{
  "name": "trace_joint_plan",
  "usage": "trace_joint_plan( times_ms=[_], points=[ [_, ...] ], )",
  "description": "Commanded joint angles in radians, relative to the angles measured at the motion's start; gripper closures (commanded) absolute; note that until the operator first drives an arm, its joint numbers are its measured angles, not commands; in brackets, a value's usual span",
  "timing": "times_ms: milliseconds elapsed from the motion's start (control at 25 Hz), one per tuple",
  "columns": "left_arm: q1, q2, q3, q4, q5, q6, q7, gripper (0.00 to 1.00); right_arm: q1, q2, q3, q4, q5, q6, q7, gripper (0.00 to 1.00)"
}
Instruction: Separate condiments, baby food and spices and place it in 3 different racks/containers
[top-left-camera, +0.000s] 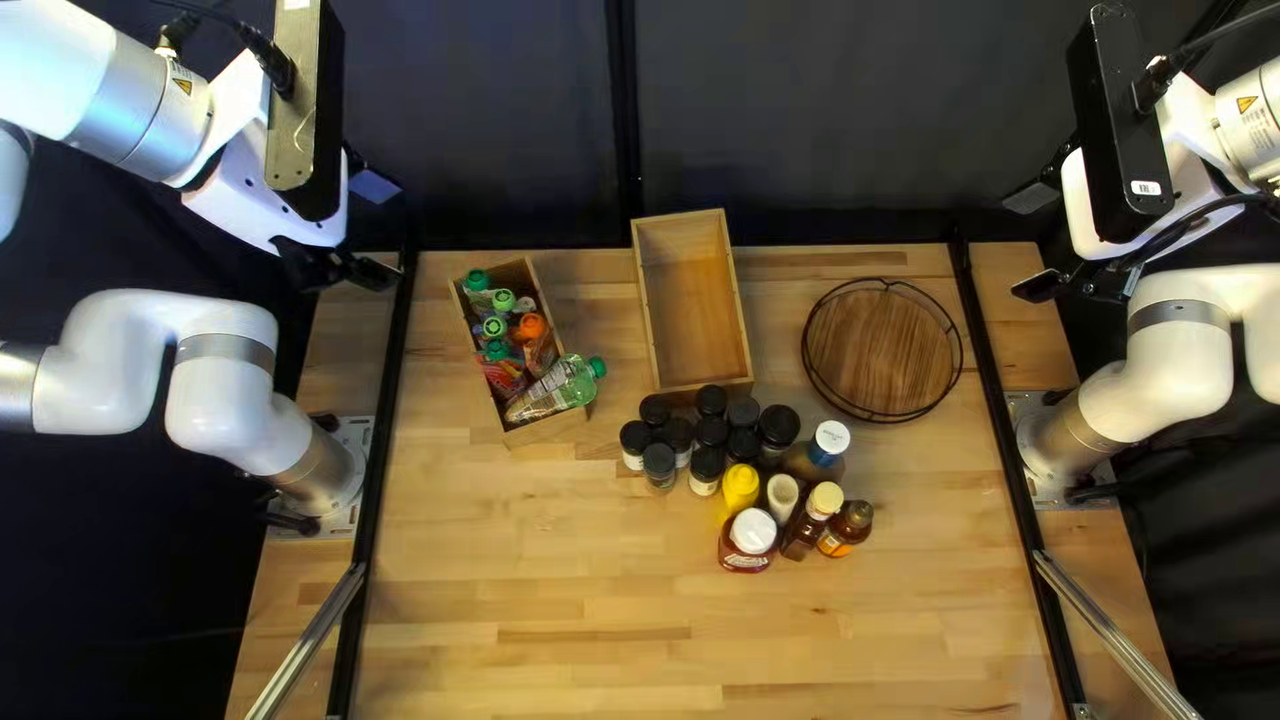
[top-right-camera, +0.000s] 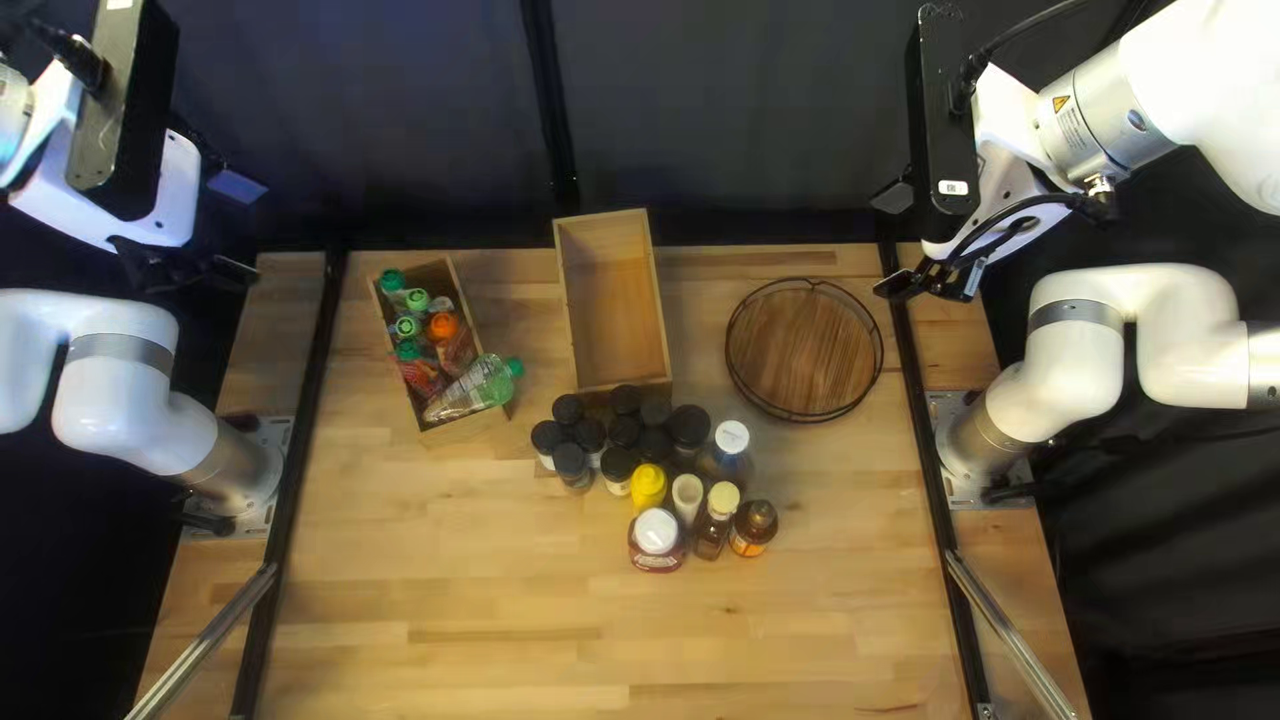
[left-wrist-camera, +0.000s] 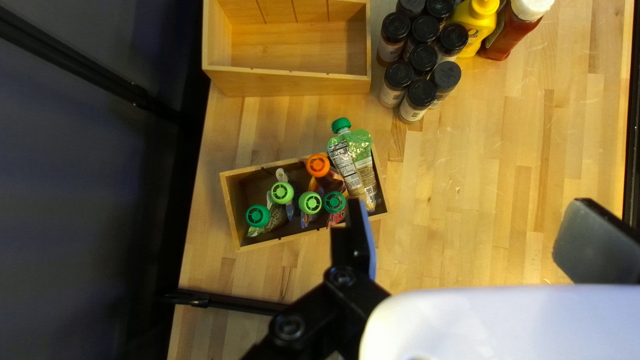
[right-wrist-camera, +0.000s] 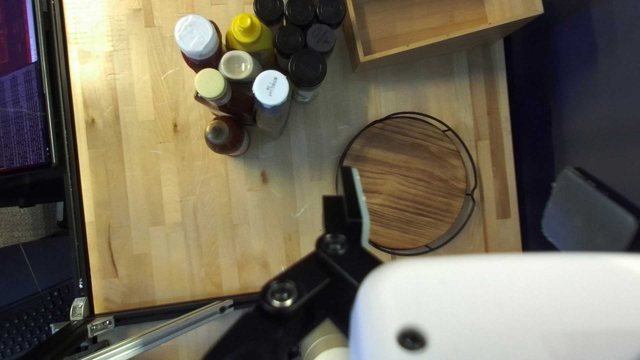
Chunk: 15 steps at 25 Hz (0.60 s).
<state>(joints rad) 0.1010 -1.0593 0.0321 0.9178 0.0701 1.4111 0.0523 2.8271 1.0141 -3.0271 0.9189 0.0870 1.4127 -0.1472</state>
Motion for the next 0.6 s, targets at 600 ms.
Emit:
trace_joint_plan(
  times_ms=[600],
  points=[
    [0.000,0.000,0.000,0.000,0.000,0.000,0.000,0.00,0.018,-0.133,0.061,0.037,0.061,-0.101,0.033,0.00]
  ],
)
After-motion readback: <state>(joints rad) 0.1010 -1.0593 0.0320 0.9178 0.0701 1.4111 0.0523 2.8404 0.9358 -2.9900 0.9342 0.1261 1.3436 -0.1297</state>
